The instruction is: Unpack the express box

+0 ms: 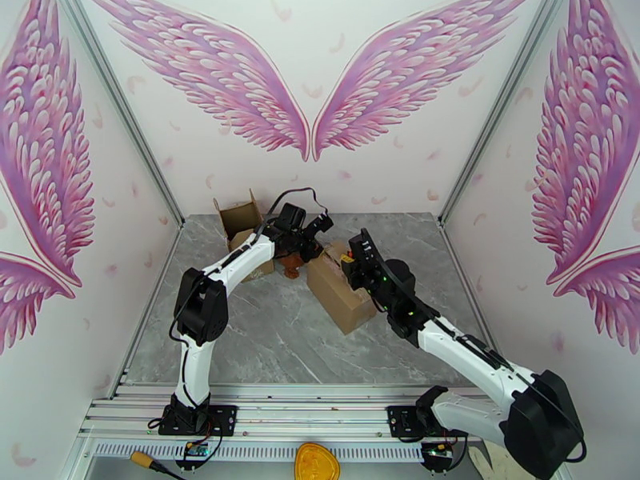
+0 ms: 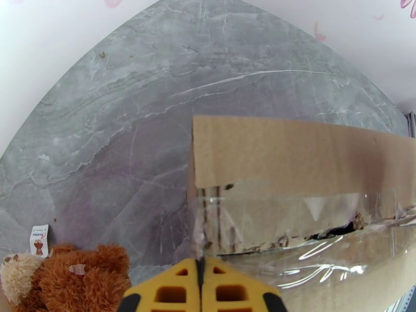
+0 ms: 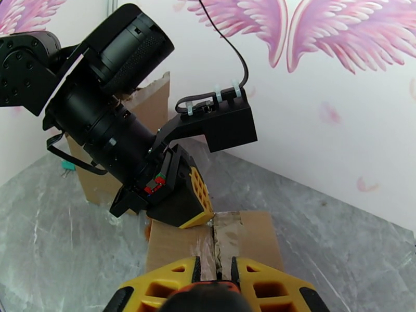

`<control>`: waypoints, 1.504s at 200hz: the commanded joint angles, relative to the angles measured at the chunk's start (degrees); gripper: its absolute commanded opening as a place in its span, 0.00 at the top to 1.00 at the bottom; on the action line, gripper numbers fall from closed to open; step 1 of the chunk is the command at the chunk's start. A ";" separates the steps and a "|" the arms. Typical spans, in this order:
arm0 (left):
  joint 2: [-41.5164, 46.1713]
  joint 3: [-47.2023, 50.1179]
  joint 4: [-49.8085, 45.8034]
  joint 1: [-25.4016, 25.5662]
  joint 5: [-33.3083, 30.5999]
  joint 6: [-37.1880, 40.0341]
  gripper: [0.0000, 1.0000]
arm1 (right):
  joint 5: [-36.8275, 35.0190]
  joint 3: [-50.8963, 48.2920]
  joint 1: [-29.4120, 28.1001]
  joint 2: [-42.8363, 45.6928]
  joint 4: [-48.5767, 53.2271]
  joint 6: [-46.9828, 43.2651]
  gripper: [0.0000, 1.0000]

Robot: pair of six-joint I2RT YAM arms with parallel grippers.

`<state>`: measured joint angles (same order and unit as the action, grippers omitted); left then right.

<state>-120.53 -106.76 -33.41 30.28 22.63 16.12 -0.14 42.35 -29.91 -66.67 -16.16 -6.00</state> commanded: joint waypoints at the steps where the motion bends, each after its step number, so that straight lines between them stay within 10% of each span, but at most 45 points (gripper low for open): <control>1: 0.25 0.20 -4.18 0.53 -3.12 1.02 1.00 | 0.71 1.68 0.19 -0.08 -0.38 -0.51 1.00; 301: -0.90 -0.64 -5.55 -1.75 -9.35 -1.77 1.00 | 2.35 -1.01 -0.15 19.75 36.45 8.79 1.00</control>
<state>-120.38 -107.24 -35.86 30.79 23.62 14.70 1.54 41.58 -29.80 -49.60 7.38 0.38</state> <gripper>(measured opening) 0.058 0.203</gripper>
